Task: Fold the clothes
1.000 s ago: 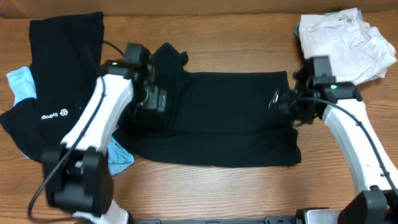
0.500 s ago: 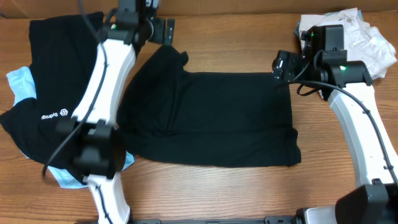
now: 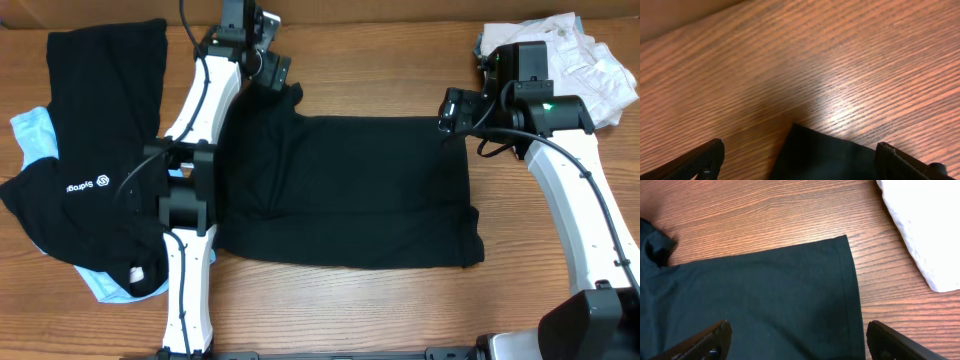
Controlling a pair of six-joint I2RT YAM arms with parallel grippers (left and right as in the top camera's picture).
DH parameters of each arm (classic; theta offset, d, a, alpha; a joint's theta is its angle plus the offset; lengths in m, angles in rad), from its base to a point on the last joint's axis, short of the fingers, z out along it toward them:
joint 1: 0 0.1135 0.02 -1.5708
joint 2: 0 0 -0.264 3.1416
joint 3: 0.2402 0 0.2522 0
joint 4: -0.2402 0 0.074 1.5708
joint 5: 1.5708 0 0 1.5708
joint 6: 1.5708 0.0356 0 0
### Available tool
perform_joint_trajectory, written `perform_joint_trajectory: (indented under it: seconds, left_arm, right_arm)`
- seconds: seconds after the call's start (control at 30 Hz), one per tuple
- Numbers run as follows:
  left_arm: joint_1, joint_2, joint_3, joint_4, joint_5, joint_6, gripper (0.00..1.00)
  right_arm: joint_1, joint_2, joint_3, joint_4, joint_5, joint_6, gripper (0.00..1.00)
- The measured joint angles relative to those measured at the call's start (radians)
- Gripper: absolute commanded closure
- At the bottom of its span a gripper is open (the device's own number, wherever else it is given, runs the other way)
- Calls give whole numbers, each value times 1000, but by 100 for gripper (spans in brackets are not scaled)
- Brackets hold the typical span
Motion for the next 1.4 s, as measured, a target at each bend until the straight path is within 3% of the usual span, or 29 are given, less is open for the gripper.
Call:
perform_joint_trajectory:
  seconds: [0.4, 0.43, 0.67, 0.87, 1.13, 1.4]
  left_arm:
    - [0, 77, 15, -10, 29, 6, 26]
    - [1, 77, 16, -8, 29, 6, 31]
    - [1, 80, 16, 32, 29, 0, 94]
    - [1, 80, 16, 31, 28, 2, 96]
    - [13, 61, 23, -54, -48, -87, 96]
    - [43, -73, 23, -174, -89, -131, 96]
  right_arm:
    - [0, 0, 0, -8, 3, 0, 11]
    - [0, 0, 0, -7, 3, 0, 11]
    - [0, 0, 0, 17, 3, -1, 19]
    - [0, 0, 0, 65, 3, -4, 36]
    - [0, 89, 1, 242, 3, -9, 36]
    - [0, 228, 1, 417, 3, -52, 33]
